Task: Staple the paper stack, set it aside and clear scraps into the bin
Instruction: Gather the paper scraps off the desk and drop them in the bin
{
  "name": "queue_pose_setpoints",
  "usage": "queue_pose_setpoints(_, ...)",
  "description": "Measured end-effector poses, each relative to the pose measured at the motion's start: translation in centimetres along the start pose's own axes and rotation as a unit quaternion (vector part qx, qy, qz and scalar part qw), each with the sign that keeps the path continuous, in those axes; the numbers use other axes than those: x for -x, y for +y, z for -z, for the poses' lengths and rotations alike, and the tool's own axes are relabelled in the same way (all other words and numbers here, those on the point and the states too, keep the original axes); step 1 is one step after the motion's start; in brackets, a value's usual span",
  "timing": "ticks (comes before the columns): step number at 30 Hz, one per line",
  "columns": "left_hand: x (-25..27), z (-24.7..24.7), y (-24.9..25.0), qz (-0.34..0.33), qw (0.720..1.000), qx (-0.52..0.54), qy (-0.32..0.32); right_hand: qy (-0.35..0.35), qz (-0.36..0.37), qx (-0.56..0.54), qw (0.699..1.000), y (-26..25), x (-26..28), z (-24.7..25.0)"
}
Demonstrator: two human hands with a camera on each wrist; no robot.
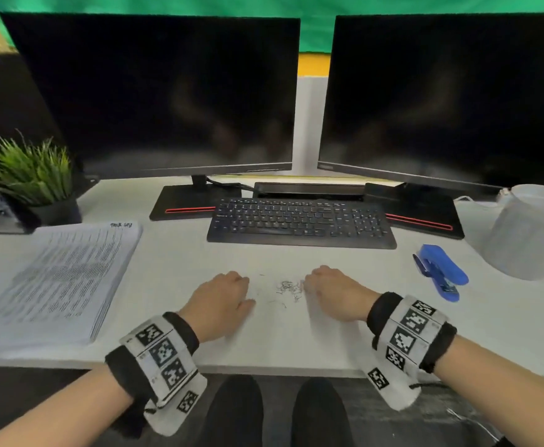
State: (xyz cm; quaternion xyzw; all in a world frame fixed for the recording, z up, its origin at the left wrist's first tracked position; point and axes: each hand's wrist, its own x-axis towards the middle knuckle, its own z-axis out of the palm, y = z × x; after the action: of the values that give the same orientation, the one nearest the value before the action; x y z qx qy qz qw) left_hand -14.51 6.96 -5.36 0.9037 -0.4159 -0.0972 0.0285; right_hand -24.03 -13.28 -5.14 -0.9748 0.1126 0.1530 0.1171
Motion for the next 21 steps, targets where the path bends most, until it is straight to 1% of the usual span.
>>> queue_pose_setpoints(1, 0.2, -0.6, 0.2, 0.006, 0.999, -0.005, -0.035, 0.024, -0.018, -0.009, 1.0, 0.2, 0.2, 0.2)
queue_pose_setpoints(3, -0.1, -1.2, 0.7, 0.022, 0.996, -0.005, -0.085, 0.043, -0.055, -0.025, 0.997, 1.0, 0.8, 0.5)
queue_pose_setpoints(6, -2.0, -0.9, 1.2, 0.023, 0.994, -0.01, -0.104, 0.017, -0.069, -0.012, 0.997, 1.9, 2.2, 0.4)
queue_pose_setpoints(10, -3.8, -0.1, 2.0, 0.012, 0.988, -0.031, -0.15, -0.033, -0.045, 0.014, 0.998, 1.4, 3.5, -0.5)
queue_pose_setpoints(14, -3.3, 0.1, 3.7, -0.026, 0.986, -0.028, -0.163, -0.043, -0.011, 0.036, 0.998, -0.7, 2.9, -0.9)
queue_pose_setpoints(17, -2.8, 0.1, 4.5, -0.041, 0.983, 0.008, -0.177, -0.026, -0.012, -0.003, 1.0, -1.3, 1.2, 0.1)
queue_pose_setpoints(19, -2.5, 0.5, 4.6, -0.05, 0.985, 0.042, -0.157, -0.015, -0.031, -0.007, 0.999, -1.2, 0.0, 1.0)
queue_pose_setpoints(21, -2.2, 0.8, 4.4, -0.038, 0.989, 0.073, -0.121, -0.034, -0.033, 0.016, 0.999, -1.5, -0.8, 1.2)
